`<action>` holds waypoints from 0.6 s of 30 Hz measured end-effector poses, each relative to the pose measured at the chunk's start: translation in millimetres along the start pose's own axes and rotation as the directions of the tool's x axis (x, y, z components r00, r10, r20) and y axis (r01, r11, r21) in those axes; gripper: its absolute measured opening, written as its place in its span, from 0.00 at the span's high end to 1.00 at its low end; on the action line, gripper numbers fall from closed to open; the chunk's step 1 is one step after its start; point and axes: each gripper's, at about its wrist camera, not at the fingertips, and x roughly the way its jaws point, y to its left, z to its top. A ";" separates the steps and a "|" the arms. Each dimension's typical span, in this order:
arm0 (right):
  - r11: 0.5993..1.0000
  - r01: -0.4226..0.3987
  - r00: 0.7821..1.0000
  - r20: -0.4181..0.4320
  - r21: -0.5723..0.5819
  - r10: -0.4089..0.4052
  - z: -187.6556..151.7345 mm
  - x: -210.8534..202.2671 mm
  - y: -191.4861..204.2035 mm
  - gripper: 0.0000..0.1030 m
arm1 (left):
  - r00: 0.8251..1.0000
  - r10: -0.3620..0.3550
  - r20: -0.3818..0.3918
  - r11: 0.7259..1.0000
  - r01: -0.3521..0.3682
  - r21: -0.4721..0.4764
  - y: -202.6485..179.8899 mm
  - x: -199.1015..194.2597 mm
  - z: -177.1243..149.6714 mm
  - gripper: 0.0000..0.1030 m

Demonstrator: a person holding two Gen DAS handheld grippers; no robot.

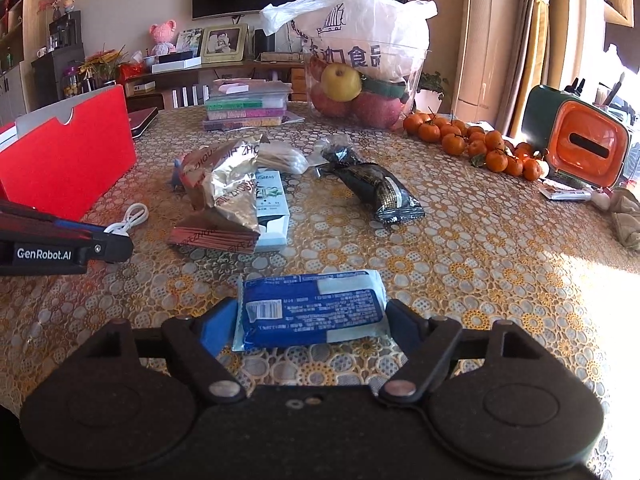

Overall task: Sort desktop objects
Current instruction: 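Carry the blue packet and white cable over the red box with both tools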

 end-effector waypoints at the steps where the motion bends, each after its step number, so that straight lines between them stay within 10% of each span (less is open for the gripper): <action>1: 1.000 0.001 1.000 0.003 0.001 -0.001 1.0 -2.4 0.3 0.22 | 1.000 -0.003 0.002 1.000 0.003 0.000 -0.5 -1.5 0.4 0.81; 18: 1.000 -0.010 1.000 0.015 -0.015 0.011 13.6 -48.8 16.1 0.23 | 0.997 -0.070 0.029 0.997 0.071 -0.039 9.5 -43.0 2.2 0.82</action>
